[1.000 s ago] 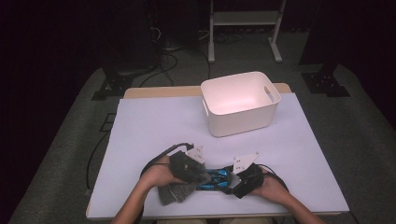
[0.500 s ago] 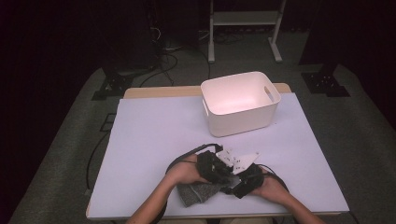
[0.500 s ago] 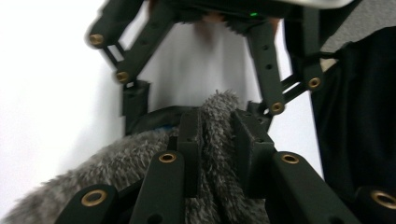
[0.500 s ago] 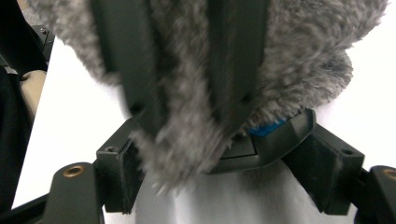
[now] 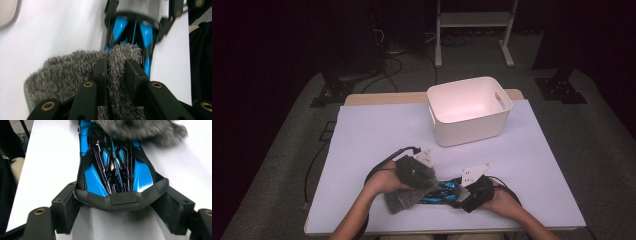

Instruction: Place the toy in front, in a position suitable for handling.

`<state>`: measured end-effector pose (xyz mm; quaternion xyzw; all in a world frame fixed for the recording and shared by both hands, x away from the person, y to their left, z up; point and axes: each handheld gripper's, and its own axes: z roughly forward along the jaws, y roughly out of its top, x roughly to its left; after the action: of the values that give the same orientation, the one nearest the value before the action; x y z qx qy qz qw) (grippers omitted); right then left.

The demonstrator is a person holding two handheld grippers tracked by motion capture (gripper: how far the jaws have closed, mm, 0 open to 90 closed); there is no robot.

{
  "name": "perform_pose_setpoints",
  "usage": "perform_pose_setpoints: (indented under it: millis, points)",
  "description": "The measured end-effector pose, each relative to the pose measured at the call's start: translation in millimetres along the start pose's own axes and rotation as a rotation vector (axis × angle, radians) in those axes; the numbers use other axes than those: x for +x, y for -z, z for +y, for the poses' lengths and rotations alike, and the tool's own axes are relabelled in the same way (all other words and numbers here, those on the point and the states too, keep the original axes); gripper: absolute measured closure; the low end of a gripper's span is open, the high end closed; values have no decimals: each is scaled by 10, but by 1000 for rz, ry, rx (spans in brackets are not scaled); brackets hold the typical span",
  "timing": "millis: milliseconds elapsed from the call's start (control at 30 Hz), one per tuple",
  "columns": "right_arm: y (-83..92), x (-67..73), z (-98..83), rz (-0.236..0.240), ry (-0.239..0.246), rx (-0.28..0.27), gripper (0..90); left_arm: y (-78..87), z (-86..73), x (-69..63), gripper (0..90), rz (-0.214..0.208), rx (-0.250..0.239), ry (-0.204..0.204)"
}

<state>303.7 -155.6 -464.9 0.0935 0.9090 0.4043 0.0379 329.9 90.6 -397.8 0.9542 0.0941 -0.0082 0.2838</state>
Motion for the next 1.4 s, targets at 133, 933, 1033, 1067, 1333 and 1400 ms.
perform_pose_setpoints:
  millis: [133, 933, 1033, 1067, 1333, 1400]
  points:
    - [0, 0, 1, 0, -2, 1, 240, 1, -246, -91, 699, 0, -34, 23]
    - [84, -228, 405, 89, -155, 53, 217, -24, -404, -182, 680, 38, -141, 53]
    - [35, -249, 391, 117, -169, 72, 222, -26, -396, -177, 665, 37, -137, 55]
    - [-3, -252, 371, 109, -164, 95, 240, -29, -395, -177, 665, 38, -138, 57]
    - [-54, -372, 219, 211, -310, 49, 300, -6, -345, -178, 614, 63, -132, 71]
    - [-64, -377, 198, 225, -318, 33, 303, -7, -340, -176, 614, 62, -134, 71]
